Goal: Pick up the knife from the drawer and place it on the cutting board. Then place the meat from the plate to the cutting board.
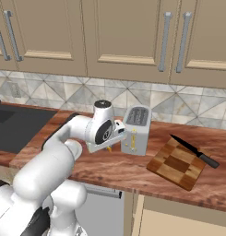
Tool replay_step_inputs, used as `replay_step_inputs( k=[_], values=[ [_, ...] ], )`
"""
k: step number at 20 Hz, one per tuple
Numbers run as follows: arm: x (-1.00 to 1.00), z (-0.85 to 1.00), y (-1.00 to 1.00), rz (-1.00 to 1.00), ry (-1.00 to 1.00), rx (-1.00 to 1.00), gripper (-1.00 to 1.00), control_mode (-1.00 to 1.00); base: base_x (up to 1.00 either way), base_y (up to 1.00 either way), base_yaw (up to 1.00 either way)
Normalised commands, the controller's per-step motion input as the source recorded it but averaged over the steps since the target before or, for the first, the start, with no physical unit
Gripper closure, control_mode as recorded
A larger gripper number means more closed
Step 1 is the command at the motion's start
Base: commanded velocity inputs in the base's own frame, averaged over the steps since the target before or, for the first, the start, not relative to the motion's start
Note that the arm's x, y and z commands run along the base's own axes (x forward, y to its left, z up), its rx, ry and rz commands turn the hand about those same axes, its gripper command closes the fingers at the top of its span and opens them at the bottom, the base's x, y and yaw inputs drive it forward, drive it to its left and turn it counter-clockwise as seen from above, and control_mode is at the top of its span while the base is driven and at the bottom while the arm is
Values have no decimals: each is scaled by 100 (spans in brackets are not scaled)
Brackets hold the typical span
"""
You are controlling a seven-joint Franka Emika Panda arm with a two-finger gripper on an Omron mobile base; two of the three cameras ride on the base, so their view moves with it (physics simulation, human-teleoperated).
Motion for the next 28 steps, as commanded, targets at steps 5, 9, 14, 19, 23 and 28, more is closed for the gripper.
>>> replay_step_inputs(
  k=[5, 9, 14, 19, 23, 28],
  values=[
    [14, 0, -64, -4, 0, 0, 100, -100, 0, 0, 0],
    [8, 0, -66, -4, 0, 0, 100, -100, 0, 0, 0],
    [23, 0, -67, -3, 0, 0, 100, -100, 0, 0, 0],
    [30, 0, -62, -2, 0, 0, 100, -100, 0, 0, 0],
    [30, 0, -61, 0, 0, 0, 100, -100, 0, 0, 0],
    [24, 0, -53, 0, 0, 0, 100, -100, 0, 0, 0]
  ],
)
